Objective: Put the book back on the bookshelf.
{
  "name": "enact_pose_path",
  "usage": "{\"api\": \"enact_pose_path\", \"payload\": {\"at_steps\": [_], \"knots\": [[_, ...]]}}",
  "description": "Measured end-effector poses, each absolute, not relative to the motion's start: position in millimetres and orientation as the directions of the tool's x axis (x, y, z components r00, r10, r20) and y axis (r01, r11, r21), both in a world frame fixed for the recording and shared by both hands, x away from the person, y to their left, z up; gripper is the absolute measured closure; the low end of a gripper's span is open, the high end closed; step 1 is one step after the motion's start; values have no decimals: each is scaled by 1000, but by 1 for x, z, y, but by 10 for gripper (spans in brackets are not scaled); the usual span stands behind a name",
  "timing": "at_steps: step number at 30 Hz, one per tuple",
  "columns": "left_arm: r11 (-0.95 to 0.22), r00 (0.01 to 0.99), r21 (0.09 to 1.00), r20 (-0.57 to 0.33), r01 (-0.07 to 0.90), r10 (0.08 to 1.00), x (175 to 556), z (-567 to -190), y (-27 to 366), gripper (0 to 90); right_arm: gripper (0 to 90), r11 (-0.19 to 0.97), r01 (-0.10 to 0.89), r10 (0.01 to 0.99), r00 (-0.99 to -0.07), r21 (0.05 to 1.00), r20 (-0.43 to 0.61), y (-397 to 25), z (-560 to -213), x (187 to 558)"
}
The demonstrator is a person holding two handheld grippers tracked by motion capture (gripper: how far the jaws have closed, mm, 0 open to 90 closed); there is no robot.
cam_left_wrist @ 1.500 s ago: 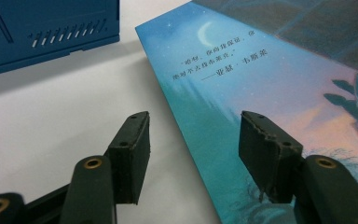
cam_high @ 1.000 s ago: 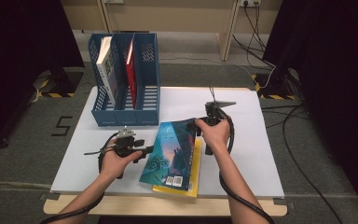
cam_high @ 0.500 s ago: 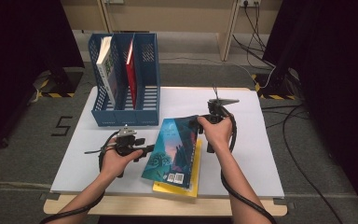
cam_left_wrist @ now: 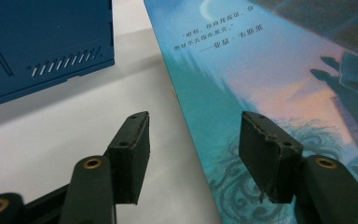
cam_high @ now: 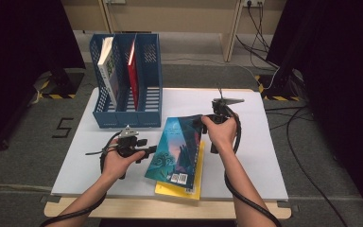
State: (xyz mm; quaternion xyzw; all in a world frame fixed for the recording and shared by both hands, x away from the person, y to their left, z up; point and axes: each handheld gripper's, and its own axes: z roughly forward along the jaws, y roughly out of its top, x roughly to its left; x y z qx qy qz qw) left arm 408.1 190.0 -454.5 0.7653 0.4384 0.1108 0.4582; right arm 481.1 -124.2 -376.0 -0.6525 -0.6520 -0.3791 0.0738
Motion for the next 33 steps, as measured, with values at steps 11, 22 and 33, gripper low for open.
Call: {"api": "enact_pose_path", "payload": {"at_steps": [11, 22, 33], "knots": [[-195, 593, 802, -230, 564, 771, 408, -453, 189, 427, 745, -142, 897, 803, -143, 418, 579, -125, -371, 482], [-191, 593, 806, -228, 560, 772, 409, -450, 189, 427, 746, -151, 885, 811, -144, 441, 568, -126, -364, 482], [-193, 596, 809, -224, 554, 771, 410, -448, 187, 426, 747, -161, 871, 817, -146, 463, 558, -125, -359, 483]]}}
